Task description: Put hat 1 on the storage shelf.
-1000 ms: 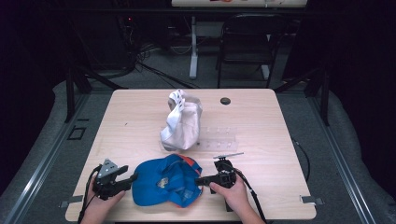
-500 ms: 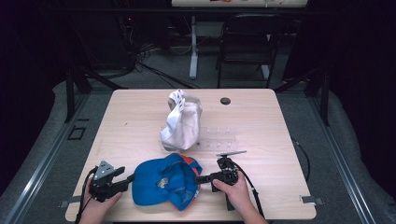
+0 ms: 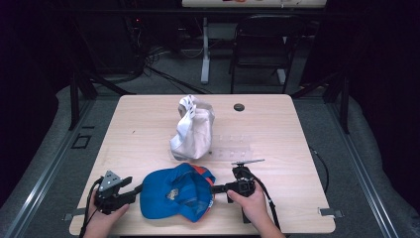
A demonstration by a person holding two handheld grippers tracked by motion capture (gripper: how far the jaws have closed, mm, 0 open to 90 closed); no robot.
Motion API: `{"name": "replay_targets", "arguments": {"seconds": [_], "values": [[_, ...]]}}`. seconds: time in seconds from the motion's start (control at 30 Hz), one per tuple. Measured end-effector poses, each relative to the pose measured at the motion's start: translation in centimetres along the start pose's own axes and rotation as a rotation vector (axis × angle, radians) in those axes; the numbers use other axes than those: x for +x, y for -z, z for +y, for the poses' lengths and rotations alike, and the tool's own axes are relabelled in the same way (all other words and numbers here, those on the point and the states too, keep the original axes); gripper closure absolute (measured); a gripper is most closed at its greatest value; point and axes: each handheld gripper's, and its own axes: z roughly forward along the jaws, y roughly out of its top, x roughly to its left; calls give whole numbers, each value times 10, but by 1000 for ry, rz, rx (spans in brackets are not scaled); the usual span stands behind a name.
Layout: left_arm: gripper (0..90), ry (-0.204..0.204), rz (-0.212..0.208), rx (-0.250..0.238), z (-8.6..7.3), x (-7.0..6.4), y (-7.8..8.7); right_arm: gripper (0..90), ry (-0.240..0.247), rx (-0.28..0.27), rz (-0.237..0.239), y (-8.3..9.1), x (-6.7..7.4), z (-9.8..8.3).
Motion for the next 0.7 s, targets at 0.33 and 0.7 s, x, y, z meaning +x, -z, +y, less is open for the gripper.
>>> {"name": "replay_targets", "arguments": {"seconds": [0.33,0.7], "values": [[463,-9,-9,-3,3,0,-3,780,-23,-9,-30,13,-4,-3],[463,-25,-26,-4,9,-3,-11,780,-60,-59,-9,46,-5,-8]]}}
